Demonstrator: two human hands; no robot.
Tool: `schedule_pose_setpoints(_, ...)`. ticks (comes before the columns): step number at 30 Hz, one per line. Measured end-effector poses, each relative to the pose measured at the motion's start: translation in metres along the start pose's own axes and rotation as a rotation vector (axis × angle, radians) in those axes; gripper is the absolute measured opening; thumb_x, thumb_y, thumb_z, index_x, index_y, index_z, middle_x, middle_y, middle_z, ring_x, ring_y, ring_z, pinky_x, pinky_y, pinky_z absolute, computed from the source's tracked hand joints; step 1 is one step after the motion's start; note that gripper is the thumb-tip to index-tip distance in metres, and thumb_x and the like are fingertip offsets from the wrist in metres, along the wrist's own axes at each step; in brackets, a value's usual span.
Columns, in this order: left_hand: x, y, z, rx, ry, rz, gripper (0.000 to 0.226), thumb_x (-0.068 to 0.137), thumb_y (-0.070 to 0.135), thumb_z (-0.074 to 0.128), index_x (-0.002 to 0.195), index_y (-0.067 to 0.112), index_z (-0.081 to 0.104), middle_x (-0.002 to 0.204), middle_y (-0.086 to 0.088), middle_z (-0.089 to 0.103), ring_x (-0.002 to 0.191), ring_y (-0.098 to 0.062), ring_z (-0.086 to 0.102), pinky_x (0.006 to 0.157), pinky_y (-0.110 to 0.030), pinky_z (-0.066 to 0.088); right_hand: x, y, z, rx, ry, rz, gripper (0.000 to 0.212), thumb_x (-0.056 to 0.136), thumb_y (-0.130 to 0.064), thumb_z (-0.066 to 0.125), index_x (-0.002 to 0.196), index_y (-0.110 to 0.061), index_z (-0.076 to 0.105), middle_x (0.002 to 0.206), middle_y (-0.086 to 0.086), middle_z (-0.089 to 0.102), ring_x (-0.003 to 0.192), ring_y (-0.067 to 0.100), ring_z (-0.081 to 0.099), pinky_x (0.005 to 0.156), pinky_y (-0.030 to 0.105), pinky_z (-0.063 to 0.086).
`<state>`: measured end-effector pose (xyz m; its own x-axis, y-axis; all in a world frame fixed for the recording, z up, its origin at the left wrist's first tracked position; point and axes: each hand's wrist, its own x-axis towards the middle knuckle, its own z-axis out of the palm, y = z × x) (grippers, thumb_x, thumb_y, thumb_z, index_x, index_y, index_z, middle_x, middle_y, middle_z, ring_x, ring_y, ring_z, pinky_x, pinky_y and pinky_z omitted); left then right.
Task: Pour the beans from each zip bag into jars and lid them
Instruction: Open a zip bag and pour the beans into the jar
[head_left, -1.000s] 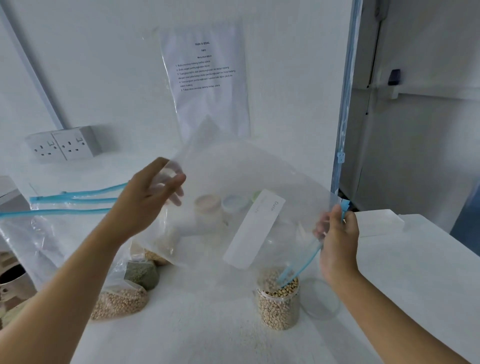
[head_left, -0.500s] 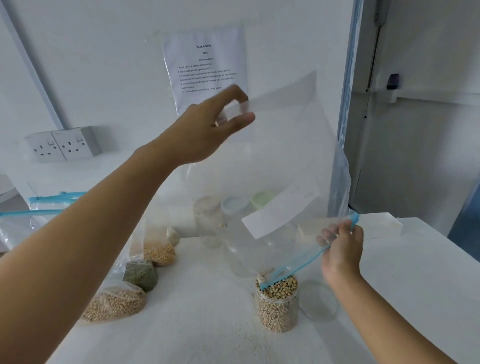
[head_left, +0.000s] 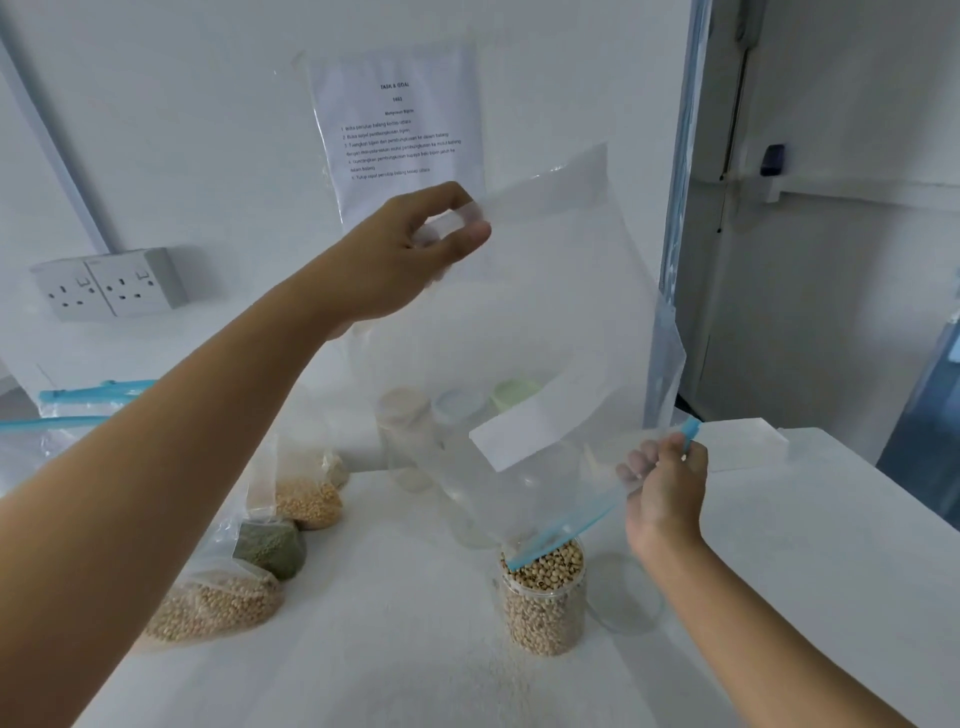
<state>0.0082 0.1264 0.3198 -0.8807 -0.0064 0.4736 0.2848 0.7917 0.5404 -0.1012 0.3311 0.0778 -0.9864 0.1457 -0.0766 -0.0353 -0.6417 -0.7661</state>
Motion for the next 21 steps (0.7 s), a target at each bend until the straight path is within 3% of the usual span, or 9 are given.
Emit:
schedule_pose_setpoints(5, -0.002, 0.005, -0.005, -0.047, 0.049, 0.041, 0.024, 0.102, 0.045, 0.058, 0.102, 0.020, 0.059, 0.078, -0.032, 0.041, 0.068, -0.022, 0.035, 0.057, -0.023, 0.033, 0.001, -0.004, 0.006, 0.029, -0.025, -0.045, 0.027, 0.113, -0.027, 0.033, 0.086, -0.020, 0.037, 0.069, -0.003, 0.033, 0.056, 0.012, 0.029, 0.060, 0.026, 0.030)
schedule_pose_setpoints(9, 0.000, 0.000, -0.004, -0.056, 0.079, 0.048, 0.026, 0.102, 0.044, 0.059, 0.102, 0.018, 0.058, 0.075, -0.031, 0.037, 0.068, -0.027, 0.033, 0.057, -0.027, 0.032, 0.001, -0.002, 0.010, 0.024, -0.031, -0.040, 0.027, 0.112, -0.028, 0.034, 0.087, -0.021, 0.038, 0.069, -0.003, 0.033, 0.057, 0.012, 0.029, 0.059, 0.026, 0.030)
schedule_pose_setpoints(12, -0.002, -0.005, -0.002, -0.083, 0.097, 0.028, 0.028, 0.102, 0.043, 0.060, 0.101, 0.016, 0.056, 0.075, -0.032, 0.038, 0.069, -0.027, 0.032, 0.055, -0.021, 0.034, -0.003, 0.002, 0.011, 0.022, -0.042, -0.032, 0.026, 0.112, -0.028, 0.034, 0.088, -0.020, 0.039, 0.069, -0.004, 0.034, 0.056, 0.011, 0.030, 0.060, 0.027, 0.030)
schedule_pose_setpoints(17, -0.004, -0.012, -0.010, -0.087, 0.114, -0.007, 0.028, 0.101, 0.043, 0.061, 0.101, 0.015, 0.057, 0.077, -0.034, 0.039, 0.070, -0.025, 0.031, 0.058, -0.028, 0.030, 0.001, -0.003, 0.015, 0.025, -0.063, -0.032, 0.025, 0.112, -0.028, 0.036, 0.088, -0.020, 0.041, 0.068, -0.005, 0.036, 0.056, 0.011, 0.032, 0.059, 0.027, 0.031)
schedule_pose_setpoints(21, -0.005, -0.020, -0.021, -0.073, 0.109, -0.026, 0.031, 0.097, 0.046, 0.066, 0.101, 0.017, 0.058, 0.073, -0.021, 0.044, 0.063, -0.020, 0.039, 0.059, -0.031, 0.034, 0.008, -0.009, 0.016, 0.004, -0.089, -0.063, 0.023, 0.112, -0.028, 0.037, 0.090, -0.020, 0.041, 0.067, -0.006, 0.038, 0.055, 0.010, 0.035, 0.058, 0.026, 0.032)
